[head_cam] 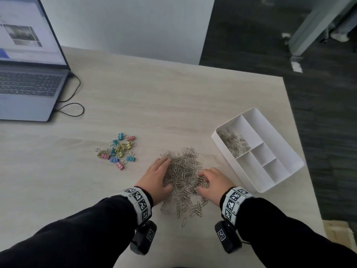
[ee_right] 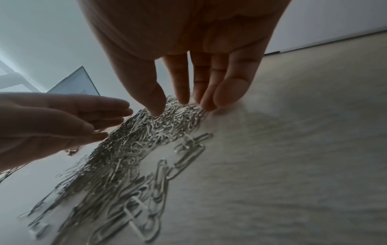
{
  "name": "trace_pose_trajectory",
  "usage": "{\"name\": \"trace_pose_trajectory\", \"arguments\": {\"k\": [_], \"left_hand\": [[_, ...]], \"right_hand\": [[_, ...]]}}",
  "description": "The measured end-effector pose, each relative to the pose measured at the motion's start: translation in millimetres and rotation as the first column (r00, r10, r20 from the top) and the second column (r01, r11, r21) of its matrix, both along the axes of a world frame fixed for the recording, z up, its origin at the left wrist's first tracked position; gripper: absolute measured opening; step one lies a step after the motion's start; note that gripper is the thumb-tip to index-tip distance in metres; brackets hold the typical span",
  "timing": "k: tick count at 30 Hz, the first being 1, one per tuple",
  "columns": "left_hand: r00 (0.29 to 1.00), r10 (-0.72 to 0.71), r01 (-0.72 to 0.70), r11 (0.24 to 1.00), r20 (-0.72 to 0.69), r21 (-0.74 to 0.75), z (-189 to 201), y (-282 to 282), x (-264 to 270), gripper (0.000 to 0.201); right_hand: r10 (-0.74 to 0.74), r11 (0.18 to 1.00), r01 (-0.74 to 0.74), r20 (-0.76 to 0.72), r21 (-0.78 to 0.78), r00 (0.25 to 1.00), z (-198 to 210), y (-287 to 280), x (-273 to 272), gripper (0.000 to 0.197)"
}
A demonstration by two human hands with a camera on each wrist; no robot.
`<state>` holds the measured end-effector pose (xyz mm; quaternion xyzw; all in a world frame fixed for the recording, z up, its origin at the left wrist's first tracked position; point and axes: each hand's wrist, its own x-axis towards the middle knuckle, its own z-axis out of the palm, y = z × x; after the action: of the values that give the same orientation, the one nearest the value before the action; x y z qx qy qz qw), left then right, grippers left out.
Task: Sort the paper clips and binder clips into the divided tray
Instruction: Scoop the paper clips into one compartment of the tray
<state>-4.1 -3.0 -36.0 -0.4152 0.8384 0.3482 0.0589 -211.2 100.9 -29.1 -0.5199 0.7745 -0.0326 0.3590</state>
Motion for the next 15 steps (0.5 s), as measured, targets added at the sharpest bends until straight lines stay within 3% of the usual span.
{"name": "trace_pose_trajectory", "arguments": {"k": [5, 8, 12, 15], "left_hand": [[0.981, 0.077, -0.052, 0.989, 0.180, -0.141, 3, -20, 4, 0.100], [0.950, 0.029, 0.011, 0.992, 0.311, -0.127, 8, -35, 2, 0.115], [0.943, -0.047, 0.075, 0.994, 0.328, -0.073, 10, -40, -14, 0.117], [0.950, -0.082, 0.106, 0.992, 0.301, -0.062, 6, -36, -27, 0.107]], "right_hand": [[-0.031, 0.999, 0.030, -0.048, -0.022, 0.998, 4, -3, -9, 0.068], [0.001, 1.000, 0.000, -0.064, 0.015, 0.998, 6, -10, -10, 0.088], [0.030, 0.998, -0.027, -0.055, 0.052, 0.998, 1, -25, 0, 0.105], [0.041, 0.998, -0.038, -0.063, 0.041, 0.997, -3, -35, 8, 0.108]]}}
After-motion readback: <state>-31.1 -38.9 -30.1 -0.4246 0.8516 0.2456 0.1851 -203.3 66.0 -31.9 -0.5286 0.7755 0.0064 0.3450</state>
